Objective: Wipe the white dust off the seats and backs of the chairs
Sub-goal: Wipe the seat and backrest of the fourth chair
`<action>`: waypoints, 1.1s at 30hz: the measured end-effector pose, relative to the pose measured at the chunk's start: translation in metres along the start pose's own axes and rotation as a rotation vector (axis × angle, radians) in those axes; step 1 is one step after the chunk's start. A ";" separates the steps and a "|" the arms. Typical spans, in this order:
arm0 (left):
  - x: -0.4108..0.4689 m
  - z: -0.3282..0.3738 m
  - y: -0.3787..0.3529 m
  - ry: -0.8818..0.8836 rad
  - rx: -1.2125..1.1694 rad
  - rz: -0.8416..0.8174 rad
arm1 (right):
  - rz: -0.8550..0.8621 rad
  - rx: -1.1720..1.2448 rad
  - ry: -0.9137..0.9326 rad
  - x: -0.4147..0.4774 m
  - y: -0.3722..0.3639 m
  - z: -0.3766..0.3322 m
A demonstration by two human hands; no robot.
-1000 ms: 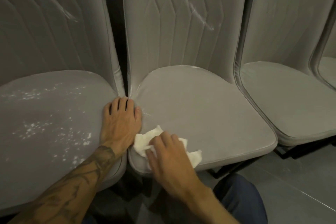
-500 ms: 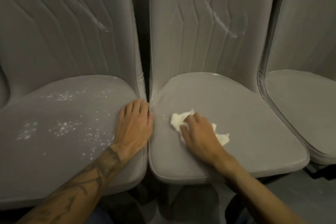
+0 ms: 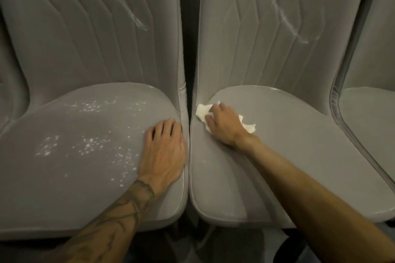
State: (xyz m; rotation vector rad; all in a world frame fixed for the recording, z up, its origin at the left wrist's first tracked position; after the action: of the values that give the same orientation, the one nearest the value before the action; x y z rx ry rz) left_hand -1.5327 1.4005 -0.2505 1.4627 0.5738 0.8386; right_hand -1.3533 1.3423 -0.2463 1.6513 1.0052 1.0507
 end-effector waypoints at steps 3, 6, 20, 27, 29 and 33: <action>0.001 -0.001 -0.002 0.006 0.006 0.001 | -0.004 -0.024 -0.057 0.023 -0.002 0.002; 0.002 -0.001 -0.002 0.000 -0.001 0.004 | -0.006 0.008 0.152 -0.005 -0.015 -0.026; 0.001 -0.004 -0.001 -0.026 0.026 -0.045 | -0.027 0.119 0.370 -0.072 0.000 -0.077; 0.003 -0.005 -0.003 -0.004 -0.006 -0.037 | -0.045 0.019 0.087 -0.027 0.002 -0.055; 0.003 -0.004 -0.004 -0.021 -0.002 -0.041 | -0.014 0.021 0.164 -0.050 0.004 -0.073; 0.002 -0.003 0.000 0.000 -0.036 -0.004 | -0.021 0.105 0.400 -0.136 0.016 -0.112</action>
State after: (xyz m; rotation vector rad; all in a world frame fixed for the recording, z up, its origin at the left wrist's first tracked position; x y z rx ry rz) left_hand -1.5339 1.4046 -0.2506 1.4279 0.5587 0.8417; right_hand -1.4972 1.2404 -0.2331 1.5397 1.3521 1.3677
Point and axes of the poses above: each hand's wrist, its own x-axis towards the middle knuckle, its own y-axis out of the back of the hand, z = x × y, the point moved 6 cm from there along x, towards the middle knuckle, and after that the axes turned 15 degrees about y, right-handed, at the moved point
